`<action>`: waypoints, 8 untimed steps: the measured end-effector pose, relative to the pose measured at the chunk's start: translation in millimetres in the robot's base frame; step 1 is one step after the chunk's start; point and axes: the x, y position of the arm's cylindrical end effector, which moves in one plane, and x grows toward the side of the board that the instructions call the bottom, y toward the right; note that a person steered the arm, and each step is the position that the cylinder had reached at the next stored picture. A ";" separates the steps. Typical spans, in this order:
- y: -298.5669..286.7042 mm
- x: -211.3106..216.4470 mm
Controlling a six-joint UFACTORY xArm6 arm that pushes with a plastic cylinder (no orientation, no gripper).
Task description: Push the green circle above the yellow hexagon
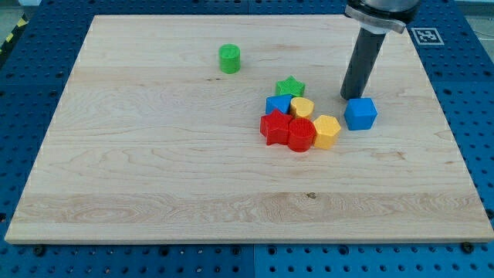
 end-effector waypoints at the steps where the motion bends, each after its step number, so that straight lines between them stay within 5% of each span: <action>1: -12.3 10.2; 3: -18.2 8.1; 5: -39.5 -112.5; 8: -244.4 -149.3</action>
